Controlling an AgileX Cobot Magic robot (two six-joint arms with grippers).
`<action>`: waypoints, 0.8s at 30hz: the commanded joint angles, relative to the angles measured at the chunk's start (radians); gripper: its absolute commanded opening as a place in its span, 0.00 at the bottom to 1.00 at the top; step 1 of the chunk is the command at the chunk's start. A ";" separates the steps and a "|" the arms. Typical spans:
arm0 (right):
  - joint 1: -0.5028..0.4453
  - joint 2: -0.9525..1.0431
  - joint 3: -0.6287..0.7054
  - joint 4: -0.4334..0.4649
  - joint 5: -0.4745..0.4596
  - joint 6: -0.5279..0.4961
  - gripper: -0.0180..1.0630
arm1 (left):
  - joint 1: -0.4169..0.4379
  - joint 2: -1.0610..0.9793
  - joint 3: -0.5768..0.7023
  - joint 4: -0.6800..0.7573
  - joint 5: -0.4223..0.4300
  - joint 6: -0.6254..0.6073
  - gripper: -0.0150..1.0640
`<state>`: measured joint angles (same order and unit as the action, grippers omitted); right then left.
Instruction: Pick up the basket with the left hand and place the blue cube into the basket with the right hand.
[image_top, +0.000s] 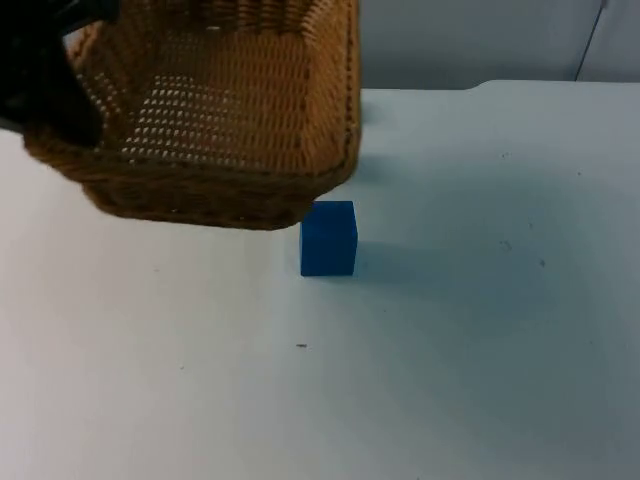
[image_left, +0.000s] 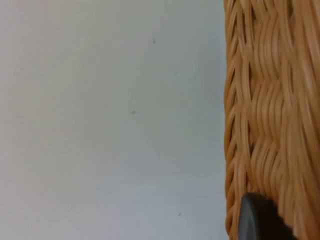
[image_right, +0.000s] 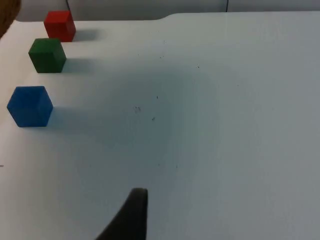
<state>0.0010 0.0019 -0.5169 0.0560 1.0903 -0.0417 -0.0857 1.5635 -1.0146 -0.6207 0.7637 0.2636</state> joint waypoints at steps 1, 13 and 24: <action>0.002 -0.002 0.007 -0.007 -0.011 0.002 0.98 | 0.078 -0.063 0.065 -0.112 -0.005 0.111 0.01; 0.002 -0.002 0.007 -0.007 -0.011 0.002 0.98 | 0.474 -0.143 0.244 -0.206 0.215 0.416 0.01; 0.002 -0.002 -0.003 0.025 -0.028 0.000 0.98 | 0.554 -0.150 0.272 -0.252 0.250 0.578 0.01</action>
<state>0.0010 0.0019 -0.5169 0.0651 1.0857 -0.0417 0.4656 1.4267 -0.7442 -0.8453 0.9956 0.8200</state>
